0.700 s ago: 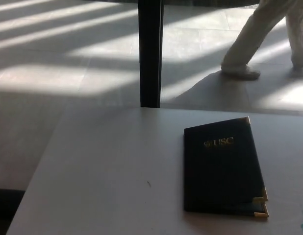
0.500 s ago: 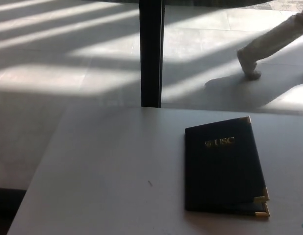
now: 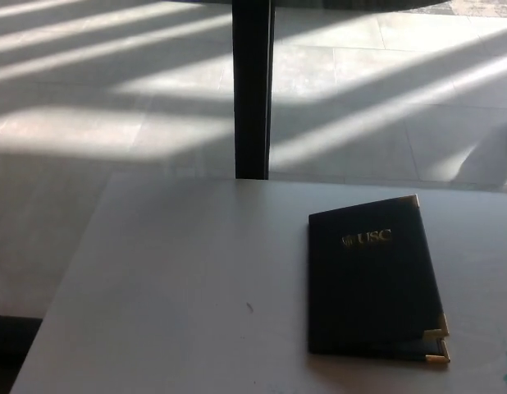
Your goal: There is a diary kept infront of the robot and the robot uses its right hand to grab its cover and puses it to the left to open it.
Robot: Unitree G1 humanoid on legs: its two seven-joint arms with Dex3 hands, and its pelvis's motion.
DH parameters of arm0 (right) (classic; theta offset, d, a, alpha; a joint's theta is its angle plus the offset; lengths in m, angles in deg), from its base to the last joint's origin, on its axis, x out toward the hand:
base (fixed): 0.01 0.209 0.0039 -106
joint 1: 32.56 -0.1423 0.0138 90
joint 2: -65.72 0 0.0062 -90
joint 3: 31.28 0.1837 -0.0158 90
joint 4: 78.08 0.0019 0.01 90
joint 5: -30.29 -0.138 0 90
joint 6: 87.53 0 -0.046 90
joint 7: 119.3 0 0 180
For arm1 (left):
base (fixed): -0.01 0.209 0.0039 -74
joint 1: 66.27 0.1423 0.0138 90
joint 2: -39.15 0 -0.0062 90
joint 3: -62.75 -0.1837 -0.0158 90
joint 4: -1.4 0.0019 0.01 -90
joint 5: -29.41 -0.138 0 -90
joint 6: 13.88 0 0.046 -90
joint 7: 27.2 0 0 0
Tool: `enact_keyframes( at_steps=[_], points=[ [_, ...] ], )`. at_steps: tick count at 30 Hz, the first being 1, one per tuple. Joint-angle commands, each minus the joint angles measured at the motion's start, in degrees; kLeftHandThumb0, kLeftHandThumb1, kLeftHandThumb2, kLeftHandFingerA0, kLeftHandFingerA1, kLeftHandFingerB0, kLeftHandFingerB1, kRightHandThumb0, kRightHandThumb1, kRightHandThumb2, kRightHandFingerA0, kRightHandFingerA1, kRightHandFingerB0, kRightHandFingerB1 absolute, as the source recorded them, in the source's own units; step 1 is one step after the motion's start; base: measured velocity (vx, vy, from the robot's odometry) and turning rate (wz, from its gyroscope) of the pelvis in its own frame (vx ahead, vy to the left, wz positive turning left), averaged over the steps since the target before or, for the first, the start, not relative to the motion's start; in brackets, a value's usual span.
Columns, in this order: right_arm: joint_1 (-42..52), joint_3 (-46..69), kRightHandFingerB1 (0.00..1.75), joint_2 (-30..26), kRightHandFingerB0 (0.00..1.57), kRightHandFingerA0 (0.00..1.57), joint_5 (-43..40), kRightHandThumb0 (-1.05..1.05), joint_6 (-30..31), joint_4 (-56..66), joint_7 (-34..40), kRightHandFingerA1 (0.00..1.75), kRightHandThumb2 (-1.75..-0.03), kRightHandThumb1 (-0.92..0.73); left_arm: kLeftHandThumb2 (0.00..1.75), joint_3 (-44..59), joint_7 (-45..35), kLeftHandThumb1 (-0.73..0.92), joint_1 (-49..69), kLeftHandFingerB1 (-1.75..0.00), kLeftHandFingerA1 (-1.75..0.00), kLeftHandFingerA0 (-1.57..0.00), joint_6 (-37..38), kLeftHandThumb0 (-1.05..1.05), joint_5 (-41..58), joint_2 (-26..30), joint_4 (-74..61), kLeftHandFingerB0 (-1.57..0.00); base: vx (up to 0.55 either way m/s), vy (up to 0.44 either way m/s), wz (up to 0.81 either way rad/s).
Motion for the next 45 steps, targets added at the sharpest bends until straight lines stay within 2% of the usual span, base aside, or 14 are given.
enact_keyframes(
  at_steps=[1,4,5,8,14,15,18,20,22,25,31,33,35,45],
  points=[
    [-4.7,10.2,0.48,-5.7,0.34,0.46,-10.8,-0.51,6.8,1.4,12.5,0.58,-0.66,-0.92,1.01,3.2,1.8,0.92,-0.8,-0.82,-0.98,-0.50,-2.2,-0.92,5.8,2.7,0.9,-0.41,0.00,0.000,0.00],
    [-6.2,12.6,0.52,-8.9,0.38,0.46,-10.8,-0.48,6.6,-3.5,13.4,0.58,-0.71,-0.92,0.98,3.0,2.7,0.92,-1.0,-0.84,-0.98,-0.53,-2.0,-0.92,5.4,2.8,1.2,-0.43,0.00,0.000,0.00],
    [-6.3,12.7,0.58,-9.5,0.28,0.52,-10.7,-0.49,6.9,-3.5,13.4,0.72,-1.14,-0.73,1.01,2.6,2.6,0.92,-0.7,-0.83,-0.97,-0.51,-2.1,-0.92,5.2,2.7,0.7,-0.41,0.00,0.000,0.00],
    [-8.8,13.0,0.52,-10.6,0.43,0.62,-10.5,-0.61,7.5,-2.0,15.9,0.65,-0.66,-0.88,0.98,3.0,2.3,0.92,-0.4,-0.81,-0.95,-0.48,-2.3,-0.92,6.0,2.6,0.5,-0.41,0.00,0.000,0.00],
    [-14.4,11.4,0.52,-10.0,0.22,0.56,-13.3,-0.46,7.1,5.5,15.0,0.69,-1.06,-0.62,1.00,2.4,2.3,0.92,-0.6,-0.81,-0.96,-0.49,-2.0,-0.92,6.8,3.0,1.5,-0.40,0.00,0.000,0.00],
    [-15.0,10.5,0.42,-9.9,0.33,0.47,-13.7,-0.57,7.2,6.5,13.5,0.51,-0.64,-0.84,1.00,2.3,2.4,0.92,-0.4,-0.82,-0.98,-0.51,-2.0,-0.94,6.9,3.0,1.3,-0.41,0.00,0.000,0.00],
    [-16.8,7.3,0.52,-8.9,0.22,0.55,-14.1,-0.51,7.3,9.3,12.2,0.70,-1.08,-0.64,1.00,2.1,2.5,0.92,-0.1,-0.82,-0.98,-0.51,-2.1,-0.94,7.3,3.0,1.2,-0.41,0.00,0.000,0.00],
    [-18.0,5.9,0.47,-8.3,0.42,0.65,-15.2,-0.61,8.8,11.6,13.2,0.64,-0.65,-0.84,0.98,1.9,2.8,0.92,0.0,-0.83,-0.98,-0.53,-2.3,-0.93,7.5,3.2,1.1,-0.43,0.00,0.000,0.00],
    [-19.5,3.0,0.62,-6.4,0.37,0.73,-16.6,-0.53,10.9,16.3,14.2,0.81,-1.09,-0.66,1.01,1.4,2.7,0.92,0.6,-0.83,-0.98,-0.51,-2.4,-0.95,7.3,3.1,0.6,-0.42,0.00,-0.001,0.03],
    [-19.4,1.0,0.62,-4.0,0.53,0.72,-19.1,-0.64,11.9,20.4,13.5,0.79,-0.64,-0.83,0.98,1.2,3.3,0.92,0.7,-0.85,-0.99,-0.52,-2.6,-0.92,7.9,3.1,0.3,-0.44,0.00,0.000,0.00],
    [-17.0,-5.1,0.70,0.5,0.48,0.56,-21.8,-0.74,14.3,27.4,11.2,0.77,-0.99,-0.61,0.97,1.0,2.8,0.92,0.6,-0.83,-0.99,-0.53,-2.3,-0.95,8.7,3.5,1.1,-0.44,0.00,0.000,0.00],
    [-16.1,-7.6,0.60,2.3,0.44,0.51,-22.3,-0.77,16.0,30.1,12.2,0.72,-0.63,-0.79,0.96,0.8,2.7,0.92,0.9,-0.83,-0.97,-0.51,-2.3,-0.94,8.8,3.4,0.7,-0.43,0.00,0.000,0.00],
    [-15.1,-9.5,0.53,3.7,0.35,0.44,-22.9,-0.78,17.1,32.4,12.9,0.67,-0.64,-0.81,1.27,0.4,2.4,0.88,1.1,-0.81,-0.94,-0.51,-2.0,-0.89,8.9,3.4,0.7,-0.44,0.00,0.000,0.00],
    [-11.3,-17.6,0.43,8.2,0.27,0.37,-22.5,-0.68,20.8,38.2,15.4,0.53,-0.66,-0.89,0.96,-0.1,3.6,0.92,0.5,-0.83,-0.97,-0.52,-2.2,-0.93,9.7,3.9,1.8,-0.44,0.00,0.000,0.00]
  ],
)
